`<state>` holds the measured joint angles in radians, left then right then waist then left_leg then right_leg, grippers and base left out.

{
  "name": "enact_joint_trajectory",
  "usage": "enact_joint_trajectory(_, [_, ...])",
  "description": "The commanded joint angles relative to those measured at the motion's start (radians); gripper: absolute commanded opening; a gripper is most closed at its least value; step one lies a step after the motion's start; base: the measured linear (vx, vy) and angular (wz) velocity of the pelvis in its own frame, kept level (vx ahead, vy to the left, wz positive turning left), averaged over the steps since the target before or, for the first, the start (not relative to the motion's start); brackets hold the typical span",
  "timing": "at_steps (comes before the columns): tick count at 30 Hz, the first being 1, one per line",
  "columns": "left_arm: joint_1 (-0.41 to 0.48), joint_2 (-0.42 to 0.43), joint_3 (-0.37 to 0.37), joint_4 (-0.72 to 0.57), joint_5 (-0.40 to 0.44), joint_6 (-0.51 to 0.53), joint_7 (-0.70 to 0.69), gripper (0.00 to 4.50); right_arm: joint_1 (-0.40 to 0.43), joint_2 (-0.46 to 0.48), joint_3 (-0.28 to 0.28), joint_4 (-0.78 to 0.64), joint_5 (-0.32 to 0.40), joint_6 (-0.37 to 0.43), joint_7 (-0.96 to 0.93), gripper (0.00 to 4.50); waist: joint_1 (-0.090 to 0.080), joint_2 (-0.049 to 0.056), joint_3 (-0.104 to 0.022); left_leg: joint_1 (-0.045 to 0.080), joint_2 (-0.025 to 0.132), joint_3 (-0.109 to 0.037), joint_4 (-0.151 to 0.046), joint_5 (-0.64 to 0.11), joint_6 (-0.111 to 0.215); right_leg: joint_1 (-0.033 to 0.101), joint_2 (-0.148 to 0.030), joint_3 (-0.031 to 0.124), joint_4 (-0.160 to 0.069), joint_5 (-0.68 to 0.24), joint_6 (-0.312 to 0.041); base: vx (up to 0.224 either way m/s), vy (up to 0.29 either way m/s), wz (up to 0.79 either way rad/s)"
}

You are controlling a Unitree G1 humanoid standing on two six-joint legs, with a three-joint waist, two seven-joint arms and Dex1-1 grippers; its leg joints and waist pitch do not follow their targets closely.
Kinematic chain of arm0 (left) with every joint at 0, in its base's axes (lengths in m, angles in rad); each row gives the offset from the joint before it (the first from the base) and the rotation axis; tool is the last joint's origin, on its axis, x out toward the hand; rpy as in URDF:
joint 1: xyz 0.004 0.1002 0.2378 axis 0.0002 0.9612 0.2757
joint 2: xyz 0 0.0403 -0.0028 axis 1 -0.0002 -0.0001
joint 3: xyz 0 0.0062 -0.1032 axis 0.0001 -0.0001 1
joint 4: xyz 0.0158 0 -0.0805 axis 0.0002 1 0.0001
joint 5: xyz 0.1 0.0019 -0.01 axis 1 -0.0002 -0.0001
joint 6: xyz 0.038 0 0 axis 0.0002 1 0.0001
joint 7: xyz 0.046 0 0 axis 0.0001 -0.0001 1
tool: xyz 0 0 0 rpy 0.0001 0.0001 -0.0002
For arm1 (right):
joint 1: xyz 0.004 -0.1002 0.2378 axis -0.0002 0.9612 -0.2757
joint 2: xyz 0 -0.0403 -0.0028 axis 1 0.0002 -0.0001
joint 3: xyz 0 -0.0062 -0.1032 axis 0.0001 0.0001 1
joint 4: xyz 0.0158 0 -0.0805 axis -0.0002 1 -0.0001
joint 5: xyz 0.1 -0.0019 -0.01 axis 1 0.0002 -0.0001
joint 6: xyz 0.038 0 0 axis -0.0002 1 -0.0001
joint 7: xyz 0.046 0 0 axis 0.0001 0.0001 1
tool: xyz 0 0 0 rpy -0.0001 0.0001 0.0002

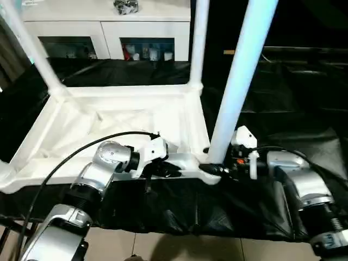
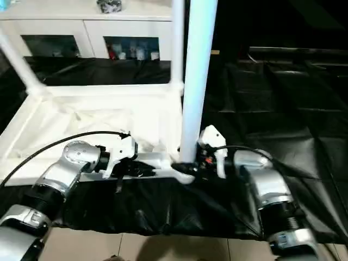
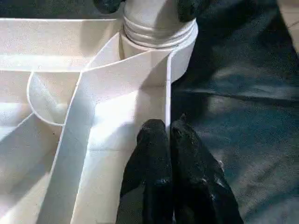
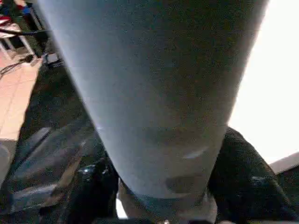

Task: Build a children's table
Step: Rotate leg to tighten

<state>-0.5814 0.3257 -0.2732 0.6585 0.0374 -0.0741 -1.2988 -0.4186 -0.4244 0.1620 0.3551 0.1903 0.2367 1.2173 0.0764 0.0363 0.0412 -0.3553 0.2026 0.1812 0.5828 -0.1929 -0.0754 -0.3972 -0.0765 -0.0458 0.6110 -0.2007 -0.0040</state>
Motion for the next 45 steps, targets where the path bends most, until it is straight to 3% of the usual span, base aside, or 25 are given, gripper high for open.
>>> enact_joint_trajectory(1, [-0.038, 0.005, 0.031, 0.009, -0.037, -0.013, 0.011, 0.0, 0.029, -0.001, 0.073, 0.017, 0.0, 0.041, 0.079, 2.23, 0.001, -0.017, -0.057, 0.001, 0.025, -0.002, -0.059, -0.151, 0.071, 0.051, -0.056, 0.035, -0.068, -0.11, -0.251, 0.0, 0.0, 0.0])
enact_joint_trajectory(9, [-0.051, 0.017, 0.036, 0.039, -0.043, -0.021, -0.014, 0.0, 0.04, -0.017, 0.094, 0.024, -0.009, 0.035, 0.109, 2.09, 0.008, -0.016, -0.056, 0.003, 0.027, -0.001, -0.059, -0.162, 0.063, 0.049, -0.056, 0.036, -0.069, -0.121, -0.247, 0.0, 0.0, 0.0])
enact_joint_trajectory(13, [-0.054, -0.007, 0.045, 0.043, -0.033, -0.017, 0.05, 0.0, 0.063, 0.021, 0.071, 0.031, -0.018, 0.012, 0.014, 2.09, 0.008, -0.015, -0.056, 0.003, 0.027, -0.002, -0.061, -0.169, 0.056, 0.048, -0.056, 0.036, -0.071, -0.13, -0.242, 0.0, 0.0, 0.0])
enact_joint_trajectory(14, [-0.055, -0.024, 0.043, 0.042, -0.013, -0.006, 0.108, 0.0, 0.067, 0.064, 0.048, 0.052, -0.04, 0.031, -0.111, 2.07, 0.008, -0.016, -0.054, 0.003, 0.026, -0.002, -0.062, -0.18, 0.052, 0.048, -0.057, 0.036, -0.074, -0.15, -0.236, 0.0, 0.0, 0.0])
enact_joint_trajectory(15, [-0.055, -0.025, 0.043, 0.042, -0.012, -0.005, 0.112, 0.0, 0.067, 0.067, 0.046, 0.053, -0.042, 0.032, -0.118, 2.07, 0.004, -0.014, -0.05, 0.003, 0.025, -0.003, -0.066, -0.197, 0.035, 0.045, -0.057, 0.036, -0.078, -0.192, -0.228, 0.0, 0.0, 0.0])
enact_joint_trajectory(16, [-0.055, -0.049, 0.04, 0.038, 0.012, 0.014, 0.176, 0.0, 0.07, 0.117, 0.02, 0.076, -0.07, 0.023, -0.256, 2.04, -0.003, -0.014, -0.046, 0.004, 0.024, -0.006, -0.072, -0.236, 0.013, 0.042, -0.058, 0.037, -0.084, -0.266, -0.208, 0.0, 0.0, 0.0])
enact_joint_trajectory(18, [-0.05, -0.075, 0.039, 0.024, 0.015, 0.033, 0.207, 0.0, 0.071, 0.163, -0.006, 0.086, -0.074, 0.042, -0.353, 2.01, -0.015, -0.016, -0.043, 0.009, 0.022, -0.01, -0.077, -0.291, -0.009, 0.041, -0.059, 0.035, -0.094, -0.38, -0.171, 0.0, 0.0, 0.0])
enact_joint_trajectory(20, [-0.045, -0.111, 0.032, 0.008, 0.027, 0.05, 0.254, 0.0, 0.069, 0.222, -0.032, 0.091, -0.077, 0.072, -0.463, 1.98, -0.03, -0.014, -0.039, 0.011, 0.022, -0.014, -0.081, -0.322, -0.018, 0.035, -0.058, 0.035, -0.101, -0.426, -0.155, 0.0, 0.0, 0.0])
enact_joint_trajectory(21, [-0.044, -0.134, 0.026, 0.001, 0.035, 0.063, 0.28, 0.0, 0.067, 0.252, -0.038, 0.089, -0.076, 0.076, -0.5, 1.98, -0.034, -0.008, -0.039, 0.014, 0.022, -0.017, -0.083, -0.345, -0.021, 0.034, -0.06, 0.034, -0.106, -0.455, -0.145, 0.0, 0.0, 0.0])
enact_joint_trajectory(23, [-0.046, -0.194, 0.007, -0.008, 0.053, 0.081, 0.342, 0.0, 0.043, 0.33, -0.04, 0.108, -0.095, 0.087, -0.612, 1.98, -0.041, -0.014, -0.039, 0.014, 0.021, -0.017, -0.082, -0.363, -0.014, 0.031, -0.058, 0.037, -0.11, -0.466, -0.139, 0.0, 0.0, 0.0])
enact_joint_trajectory(24, [-0.046, -0.199, 0.005, -0.008, 0.054, 0.083, 0.347, 0.0, 0.04, 0.336, -0.04, 0.11, -0.097, 0.086, -0.621, 1.98, -0.045, -0.013, -0.041, 0.012, 0.02, -0.017, -0.082, -0.351, -0.018, 0.029, -0.059, 0.038, -0.109, -0.46, -0.14, 0.0, 0.0, 0.0])
enact_joint_trajectory(25, [-0.051, -0.236, -0.007, -0.004, 0.059, 0.089, 0.388, 0.0, 0.012, 0.388, -0.04, 0.135, -0.113, 0.086, -0.699, 1.98, -0.048, -0.001, -0.041, 0.01, 0.019, -0.02, -0.084, -0.346, -0.022, 0.032, -0.059, 0.036, -0.107, -0.449, -0.141, 0.0, 0.0, 0.0])
enact_joint_trajectory(27, [-0.056, -0.259, -0.015, 0.001, 0.063, 0.088, 0.413, 0.0, -0.011, 0.416, -0.037, 0.15, -0.122, 0.082, -0.731, 1.98, -0.054, -0.008, -0.042, 0.011, 0.018, -0.019, -0.083, -0.354, -0.021, 0.031, -0.055, 0.036, -0.108, -0.432, -0.141, 0.0, 0.0, 0.0])
enact_joint_trajectory(30, [-0.056, -0.266, -0.02, 0.0, 0.068, 0.089, 0.42, 0.0, -0.017, 0.425, -0.036, 0.152, -0.125, 0.069, -0.739, 1.98, -0.052, -0.008, -0.044, 0.008, 0.018, -0.017, -0.081, -0.338, -0.003, 0.033, -0.056, 0.039, -0.108, -0.4, -0.144, 0.0, 0.0, 0.0])
enact_joint_trajectory(31, [-0.052, -0.261, -0.028, 0.0, 0.078, 0.071, 0.415, 0.0, -0.014, 0.417, -0.031, 0.14, -0.126, 0.052, -0.715, 2.53, -0.051, -0.009, -0.044, 0.007, 0.017, -0.015, -0.081, -0.327, 0.003, 0.035, -0.055, 0.04, -0.107, -0.382, -0.146, 0.0, 0.0, 0.0])
enact_joint_trajectory(32, [-0.052, -0.261, -0.028, 0.0, 0.078, 0.071, 0.415, 0.0, -0.014, 0.417, -0.031, 0.14, -0.126, 0.052, -0.715, 2.67, -0.051, -0.008, -0.045, 0.007, 0.017, -0.015, -0.081, -0.323, 0.004, 0.034, -0.056, 0.04, -0.107, -0.378, -0.148, 0.0, 0.0, 0.0])
enact_joint_trajectory(35, [-0.033, -0.237, -0.031, -0.021, 0.08, 0.045, 0.385, 0.0, 0.006, 0.384, -0.041, 0.108, -0.108, 0.057, -0.655, 2.87, -0.046, -0.008, -0.047, 0.005, 0.019, -0.014, -0.082, -0.306, 0.013, 0.037, -0.056, 0.041, -0.105, -0.35, -0.153, 0.0, 0.0, 0.0])
enact_joint_trajectory(40, [-0.003, -0.186, -0.026, -0.051, 0.068, 0.02, 0.326, 0.0, 0.028, 0.284, -0.039, 0.088, -0.104, 0.05, -0.54, 3.41, -0.037, -0.008, -0.054, 0.004, 0.022, -0.01, -0.076, -0.232, 0.038, 0.047, -0.056, 0.041, -0.092, -0.205, -0.199, 0.0, 0.0, 0.0])
enact_joint_trajectory(45, [-0.005, -0.133, -0.003, -0.05, 0.039, 0.0, 0.258, 0.0, 0.031, 0.173, -0.04, 0.098, -0.097, 0.037, -0.41, 3.81, -0.026, -0.007, -0.056, 0.0, 0.022, -0.005, -0.07, -0.179, 0.059, 0.053, -0.055, 0.038, -0.083, -0.119, -0.232, 0.0, 0.0, 0.0])
